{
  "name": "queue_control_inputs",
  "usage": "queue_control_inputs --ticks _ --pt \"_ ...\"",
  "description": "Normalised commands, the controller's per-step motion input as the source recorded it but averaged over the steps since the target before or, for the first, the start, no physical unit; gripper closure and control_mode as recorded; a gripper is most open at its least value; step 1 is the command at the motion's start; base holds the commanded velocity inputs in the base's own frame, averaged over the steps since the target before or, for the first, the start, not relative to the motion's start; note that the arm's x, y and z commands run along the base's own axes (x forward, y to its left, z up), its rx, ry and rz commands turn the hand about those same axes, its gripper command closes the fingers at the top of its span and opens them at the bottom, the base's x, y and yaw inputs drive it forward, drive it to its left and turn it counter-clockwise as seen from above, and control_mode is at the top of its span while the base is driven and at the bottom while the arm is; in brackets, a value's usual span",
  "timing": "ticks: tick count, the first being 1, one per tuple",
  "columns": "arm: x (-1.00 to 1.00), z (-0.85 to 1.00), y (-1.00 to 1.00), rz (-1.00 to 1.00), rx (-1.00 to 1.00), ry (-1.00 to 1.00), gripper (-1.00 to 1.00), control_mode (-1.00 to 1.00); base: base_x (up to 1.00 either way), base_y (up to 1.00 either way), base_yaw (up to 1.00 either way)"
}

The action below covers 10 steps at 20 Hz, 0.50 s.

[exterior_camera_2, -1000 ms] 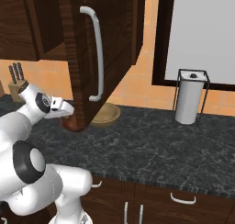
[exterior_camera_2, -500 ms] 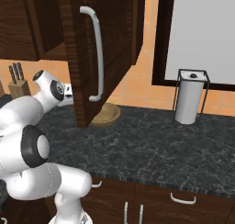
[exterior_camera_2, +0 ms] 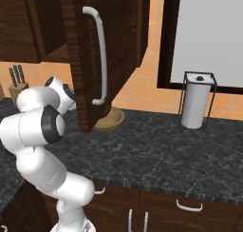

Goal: Pick up the bowls on the counter and stack them on top of one another in the open cabinet. Place the smaller bowl on top of the larger bowl.

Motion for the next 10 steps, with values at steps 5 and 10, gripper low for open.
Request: queue_control_inputs --ticks 5,10 --pt "0.58 -0.43 -0.11 0.01 -0.06 0.0 1.0 -1.0 0.0 0.0 0.0" --pt "0.49 -0.46 -0.15 0.02 -0.07 0.0 -1.0 -1.0 0.0 0.0 0.0"
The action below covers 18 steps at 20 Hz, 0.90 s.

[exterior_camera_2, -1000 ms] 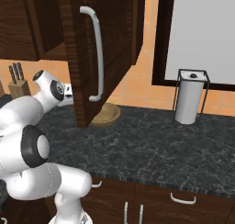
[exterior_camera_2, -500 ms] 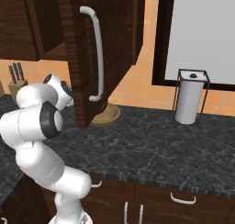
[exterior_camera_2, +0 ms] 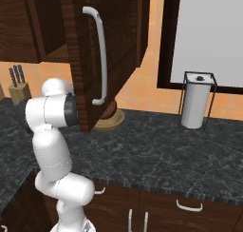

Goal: Pick up the bowls on the counter and stack them on top of one another in the open cabinet. Place the smaller bowl on top of the larger bowl.

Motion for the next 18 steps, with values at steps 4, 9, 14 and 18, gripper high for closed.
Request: queue_control_inputs --ticks 4,9,14,18 --pt "0.17 -0.13 -0.05 0.0 -0.02 0.0 -1.0 -1.0 0.0 0.0 0.0" --pt "-0.05 0.74 0.28 0.0 0.0 -0.02 -1.0 -1.0 0.0 0.0 0.0" --pt "-0.2 0.31 0.31 0.0 -0.06 0.2 -1.0 -1.0 0.0 0.0 0.0" --pt "-0.25 -0.67 -0.04 0.04 -0.23 0.21 -1.0 -1.0 0.0 0.0 0.0"
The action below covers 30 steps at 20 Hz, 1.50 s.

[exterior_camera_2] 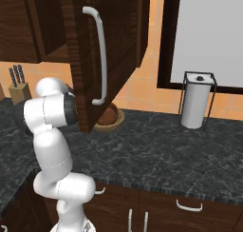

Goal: Pick up the bowls on the counter and stack them on top of one another in the open cabinet. Place the smaller bowl on top of the larger bowl.

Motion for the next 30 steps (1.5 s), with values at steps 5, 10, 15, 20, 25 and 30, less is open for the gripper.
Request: queue_control_inputs --ticks 5,10,15,20,25,30 --pt "-0.02 -0.79 -0.22 0.11 -0.21 0.12 -1.0 -1.0 0.0 0.0 0.0" --pt "0.0 -0.44 -0.48 0.08 -0.06 0.03 -1.0 -1.0 0.0 0.0 0.0" --pt "0.0 -0.54 -0.38 0.02 -0.07 0.11 1.0 -1.0 0.0 0.0 0.0" --pt "0.01 -0.18 -0.04 0.0 -0.02 0.01 1.0 -1.0 0.0 0.0 0.0" --pt "0.0 0.0 -0.01 0.0 0.0 0.0 1.0 -1.0 0.0 0.0 0.0" --pt "-0.54 0.66 0.0 0.0 0.0 -0.14 1.0 -1.0 0.0 0.0 0.0"
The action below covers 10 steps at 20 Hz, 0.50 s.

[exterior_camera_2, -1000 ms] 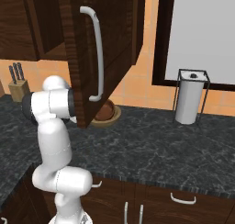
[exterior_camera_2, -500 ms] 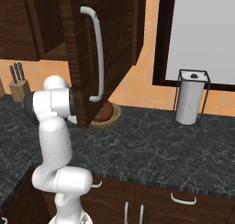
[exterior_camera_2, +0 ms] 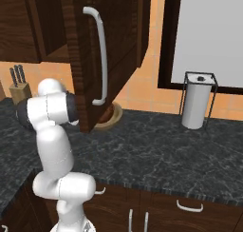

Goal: Pick up the bowls on the counter and stack them on top of one another in the open cabinet. Place the smaller bowl on top of the larger bowl.

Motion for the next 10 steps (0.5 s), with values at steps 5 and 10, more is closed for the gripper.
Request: queue_control_inputs --ticks 5,10 --pt "-0.74 1.0 0.0 0.0 -0.01 -0.27 1.0 -1.0 0.0 0.0 0.0" --pt "-0.8 1.0 0.0 0.09 -0.11 -0.32 1.0 -1.0 0.0 0.0 0.0"
